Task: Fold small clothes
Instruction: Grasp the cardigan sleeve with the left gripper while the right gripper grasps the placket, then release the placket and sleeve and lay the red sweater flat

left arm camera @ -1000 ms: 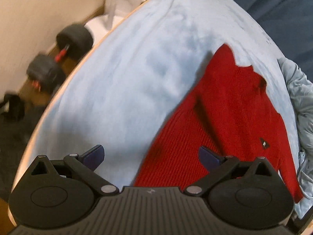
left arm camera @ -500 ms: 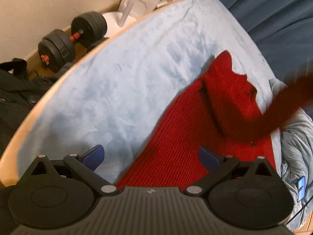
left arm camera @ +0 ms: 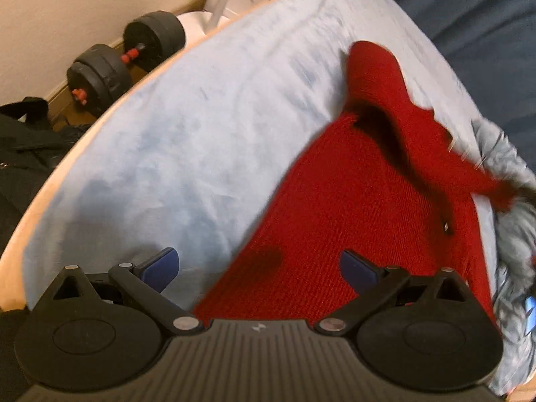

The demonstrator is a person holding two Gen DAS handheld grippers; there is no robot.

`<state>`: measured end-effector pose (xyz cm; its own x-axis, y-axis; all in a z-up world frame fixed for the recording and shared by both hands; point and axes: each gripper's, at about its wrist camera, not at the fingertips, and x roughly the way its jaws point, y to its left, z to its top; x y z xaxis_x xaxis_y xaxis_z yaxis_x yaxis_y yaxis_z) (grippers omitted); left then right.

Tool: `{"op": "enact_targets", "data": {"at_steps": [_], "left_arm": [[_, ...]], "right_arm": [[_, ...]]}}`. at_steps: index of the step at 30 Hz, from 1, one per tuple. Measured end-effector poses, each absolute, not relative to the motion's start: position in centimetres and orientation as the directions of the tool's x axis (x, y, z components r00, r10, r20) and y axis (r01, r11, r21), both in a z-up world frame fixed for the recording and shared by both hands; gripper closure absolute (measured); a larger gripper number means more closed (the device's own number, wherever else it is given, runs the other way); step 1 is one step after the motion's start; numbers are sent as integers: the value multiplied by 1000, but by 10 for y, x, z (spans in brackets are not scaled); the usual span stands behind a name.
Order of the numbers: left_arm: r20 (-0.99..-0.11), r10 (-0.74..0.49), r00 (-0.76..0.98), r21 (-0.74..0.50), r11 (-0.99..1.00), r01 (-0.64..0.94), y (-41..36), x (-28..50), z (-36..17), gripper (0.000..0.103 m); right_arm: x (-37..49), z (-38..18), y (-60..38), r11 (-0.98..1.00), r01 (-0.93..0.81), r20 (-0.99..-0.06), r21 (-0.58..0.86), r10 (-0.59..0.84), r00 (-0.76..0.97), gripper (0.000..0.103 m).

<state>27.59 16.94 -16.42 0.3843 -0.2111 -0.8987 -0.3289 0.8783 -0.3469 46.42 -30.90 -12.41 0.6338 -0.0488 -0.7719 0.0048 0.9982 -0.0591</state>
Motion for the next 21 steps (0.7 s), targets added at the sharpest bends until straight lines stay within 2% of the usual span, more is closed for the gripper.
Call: {"op": "enact_targets", "data": {"at_steps": [2,4,9,13,14,15,16,17,19,21], "left_arm": [[-907,-207,368,-333,886,-323,160,281,-168,1],[-910,-206,361,-327,890,-317,154,285,-170,1],[-923,-184,339,-293,906,-305,143,295,-177,1],[-922,-190,337,-296,907,-300,135,298,-180,1],[-923,-190,333,-294,909,-295,132,298,-180,1],[-924,-191,331,-293,910,-293,130,300,-180,1],[-924,-193,331,-293,911,-288,129,300,-179,1],[-922,-193,335,-294,912,-284,127,300,-177,1],[-917,-188,352,-293,916,-274,126,298,-170,1],[-912,-173,371,-282,923,-263,124,296,-163,1]], "right_arm": [[465,-174,-343,994,91,-817,-67,-107,566,97],[453,-199,-364,991,137,-806,-8,-88,586,97],[448,-208,-391,967,184,-754,176,12,656,97],[454,-208,-388,962,175,-733,212,37,679,97],[454,-210,-387,964,189,-754,187,17,657,94],[456,-215,-385,966,219,-785,139,-27,619,83],[454,-218,-385,962,264,-803,74,-99,588,60],[446,-212,-388,950,308,-789,45,-155,595,53],[416,-197,-403,902,422,-733,92,-225,641,54],[379,-183,-419,873,441,-729,209,-162,665,54]]}}
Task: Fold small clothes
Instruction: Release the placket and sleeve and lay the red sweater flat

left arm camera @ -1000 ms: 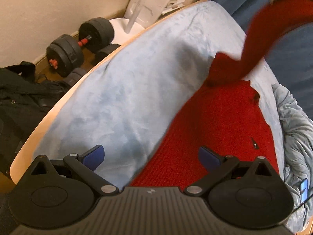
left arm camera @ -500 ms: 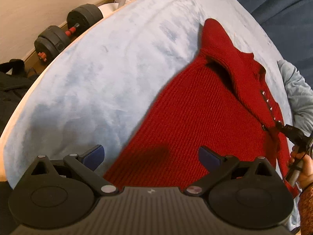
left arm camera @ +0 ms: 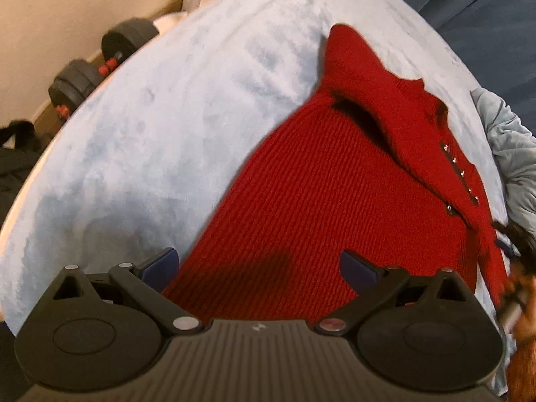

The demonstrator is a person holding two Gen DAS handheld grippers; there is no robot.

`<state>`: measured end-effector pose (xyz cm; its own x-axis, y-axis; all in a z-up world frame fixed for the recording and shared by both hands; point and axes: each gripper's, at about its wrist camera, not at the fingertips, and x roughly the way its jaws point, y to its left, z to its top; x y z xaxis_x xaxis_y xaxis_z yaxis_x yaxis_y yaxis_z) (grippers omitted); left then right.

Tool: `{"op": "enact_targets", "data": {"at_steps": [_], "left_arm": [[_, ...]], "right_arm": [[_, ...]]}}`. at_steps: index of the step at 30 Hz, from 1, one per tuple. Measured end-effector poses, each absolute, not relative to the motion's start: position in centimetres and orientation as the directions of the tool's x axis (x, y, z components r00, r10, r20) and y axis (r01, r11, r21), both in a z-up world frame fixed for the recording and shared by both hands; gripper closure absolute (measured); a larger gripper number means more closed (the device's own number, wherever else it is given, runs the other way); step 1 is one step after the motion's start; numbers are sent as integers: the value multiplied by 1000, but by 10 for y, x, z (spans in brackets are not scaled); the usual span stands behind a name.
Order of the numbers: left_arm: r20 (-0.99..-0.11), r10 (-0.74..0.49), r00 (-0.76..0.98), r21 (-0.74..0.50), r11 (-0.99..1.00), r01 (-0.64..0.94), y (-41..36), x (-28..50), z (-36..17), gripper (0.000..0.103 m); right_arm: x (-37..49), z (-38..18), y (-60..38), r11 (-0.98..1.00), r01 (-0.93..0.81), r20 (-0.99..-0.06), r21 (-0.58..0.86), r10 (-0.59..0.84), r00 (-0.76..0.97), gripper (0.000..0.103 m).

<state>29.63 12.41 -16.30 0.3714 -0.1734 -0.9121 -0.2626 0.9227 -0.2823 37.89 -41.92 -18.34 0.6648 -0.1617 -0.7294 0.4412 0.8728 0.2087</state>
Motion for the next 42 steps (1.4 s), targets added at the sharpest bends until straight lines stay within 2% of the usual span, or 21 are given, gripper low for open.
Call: {"op": "enact_targets", "data": {"at_steps": [5,7,9,12,16,21,26,30,42], "left_arm": [[-895,-100,435,-186,969,-160,101,283,-142,1],[-883,-47,466,-111,988,-111,87,269,-136,1],[-886,-34,462,-81,993,-82,76,255,-132,1],[-889,-67,454,-100,994,-50,63,229,-120,1],[-870,-83,485,-104,994,-16,45,189,-101,1],[-838,-130,531,-143,990,17,34,133,-84,0],[-810,-54,584,-24,998,59,13,107,-64,0],[-771,-36,636,27,996,89,-8,93,-39,0],[-790,-22,613,44,995,92,-23,73,-21,0]], "right_arm": [[250,-132,-390,908,335,-705,253,-64,706,51],[208,-112,-373,926,296,-678,235,-62,733,37],[167,-95,-356,942,278,-652,190,-90,753,32],[127,-80,-341,956,244,-645,164,-84,760,31],[89,-61,-335,948,237,-641,211,-48,766,31],[46,-46,-322,959,245,-606,138,-114,787,30],[14,-38,-317,965,232,-587,125,-116,801,28],[0,-33,-305,975,215,-570,56,-146,808,28],[-4,-30,-287,982,185,-587,46,-123,800,28]]}}
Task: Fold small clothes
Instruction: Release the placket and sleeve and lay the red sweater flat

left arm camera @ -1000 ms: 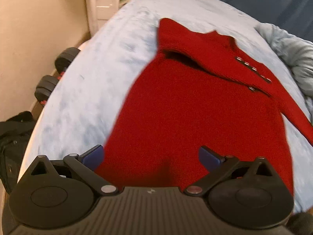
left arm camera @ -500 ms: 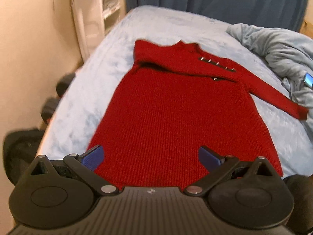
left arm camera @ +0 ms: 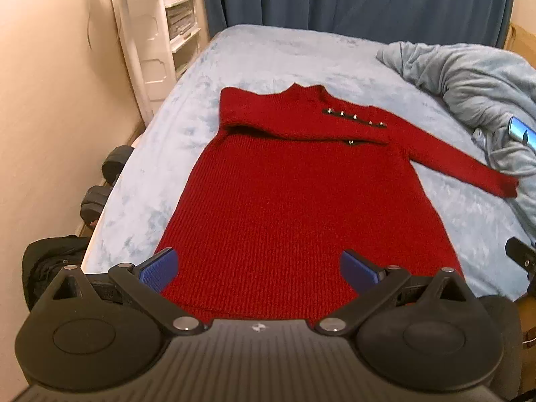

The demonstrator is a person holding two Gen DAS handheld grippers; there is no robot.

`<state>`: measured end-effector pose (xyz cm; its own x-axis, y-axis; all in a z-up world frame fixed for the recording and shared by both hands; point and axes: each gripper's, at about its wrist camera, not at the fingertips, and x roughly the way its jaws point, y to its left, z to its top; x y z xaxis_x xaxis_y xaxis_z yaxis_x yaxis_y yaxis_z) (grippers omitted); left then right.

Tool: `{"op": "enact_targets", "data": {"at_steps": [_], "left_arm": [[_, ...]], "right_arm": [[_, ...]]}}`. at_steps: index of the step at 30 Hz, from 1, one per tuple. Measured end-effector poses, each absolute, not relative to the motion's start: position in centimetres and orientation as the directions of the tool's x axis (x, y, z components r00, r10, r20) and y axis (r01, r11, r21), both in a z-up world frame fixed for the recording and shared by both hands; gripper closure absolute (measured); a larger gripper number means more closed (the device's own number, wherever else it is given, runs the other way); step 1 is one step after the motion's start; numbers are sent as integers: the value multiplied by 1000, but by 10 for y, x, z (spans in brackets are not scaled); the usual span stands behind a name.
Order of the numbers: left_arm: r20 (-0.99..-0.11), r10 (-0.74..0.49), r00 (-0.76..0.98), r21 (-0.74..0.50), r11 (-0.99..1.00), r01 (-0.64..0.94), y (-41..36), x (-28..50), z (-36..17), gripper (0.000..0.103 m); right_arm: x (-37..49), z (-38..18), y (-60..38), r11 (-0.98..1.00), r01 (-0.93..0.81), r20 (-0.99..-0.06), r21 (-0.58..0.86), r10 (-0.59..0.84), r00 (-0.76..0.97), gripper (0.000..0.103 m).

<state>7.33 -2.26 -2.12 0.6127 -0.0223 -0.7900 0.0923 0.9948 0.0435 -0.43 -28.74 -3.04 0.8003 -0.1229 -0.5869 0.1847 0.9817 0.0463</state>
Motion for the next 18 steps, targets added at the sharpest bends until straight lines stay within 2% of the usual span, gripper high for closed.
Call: {"op": "enact_targets", "data": {"at_steps": [18], "left_arm": [[-832,-29,555,78,983,167,-39,84,-45,0]], "right_arm": [[12,-47,-288,981,190,-652,44,-116,749,28]]}}
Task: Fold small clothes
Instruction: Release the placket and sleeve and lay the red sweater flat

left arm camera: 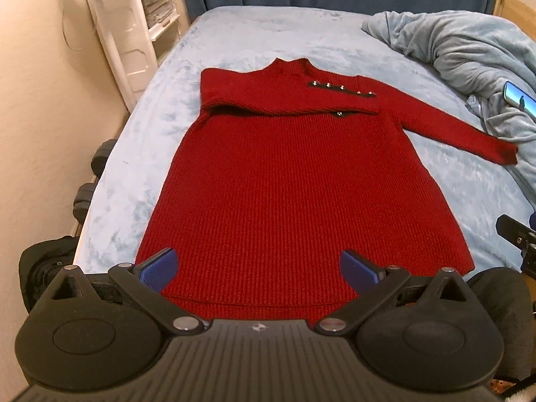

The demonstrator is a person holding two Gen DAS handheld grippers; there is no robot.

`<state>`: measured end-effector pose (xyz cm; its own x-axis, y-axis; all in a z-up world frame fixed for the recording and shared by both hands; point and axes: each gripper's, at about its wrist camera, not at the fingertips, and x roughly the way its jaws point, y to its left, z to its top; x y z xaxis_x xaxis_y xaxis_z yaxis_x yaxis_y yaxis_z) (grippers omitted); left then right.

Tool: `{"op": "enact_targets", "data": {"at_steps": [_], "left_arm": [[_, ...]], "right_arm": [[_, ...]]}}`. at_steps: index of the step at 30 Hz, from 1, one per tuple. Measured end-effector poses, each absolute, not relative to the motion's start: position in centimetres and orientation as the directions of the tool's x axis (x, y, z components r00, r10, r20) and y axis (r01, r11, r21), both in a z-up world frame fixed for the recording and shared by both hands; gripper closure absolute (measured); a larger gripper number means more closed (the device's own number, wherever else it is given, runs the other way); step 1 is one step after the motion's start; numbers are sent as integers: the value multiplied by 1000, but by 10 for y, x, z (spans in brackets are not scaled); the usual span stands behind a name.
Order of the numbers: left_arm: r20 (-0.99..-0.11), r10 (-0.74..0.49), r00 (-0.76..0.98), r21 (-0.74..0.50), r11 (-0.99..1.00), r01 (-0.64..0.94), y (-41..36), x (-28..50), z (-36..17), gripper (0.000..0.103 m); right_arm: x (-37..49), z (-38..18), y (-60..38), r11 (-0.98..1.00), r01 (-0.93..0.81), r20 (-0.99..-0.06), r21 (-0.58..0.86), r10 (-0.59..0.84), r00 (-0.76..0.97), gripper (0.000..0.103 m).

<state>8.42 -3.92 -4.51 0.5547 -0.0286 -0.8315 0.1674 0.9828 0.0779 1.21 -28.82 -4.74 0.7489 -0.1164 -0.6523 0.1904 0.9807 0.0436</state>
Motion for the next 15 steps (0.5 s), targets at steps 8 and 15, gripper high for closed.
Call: {"op": "enact_targets", "data": {"at_steps": [8,15], "left_arm": [[-853,1,521,112,977,180,-48,100,-60,0],[-874,6,486,116,973,198,-56,119,-74,0]], "right_arm": [[27,-59,-294,979,201,-679,38,-122,724,28],[44,-69,-308,969,243,-696,37,-150,702,28]]}}
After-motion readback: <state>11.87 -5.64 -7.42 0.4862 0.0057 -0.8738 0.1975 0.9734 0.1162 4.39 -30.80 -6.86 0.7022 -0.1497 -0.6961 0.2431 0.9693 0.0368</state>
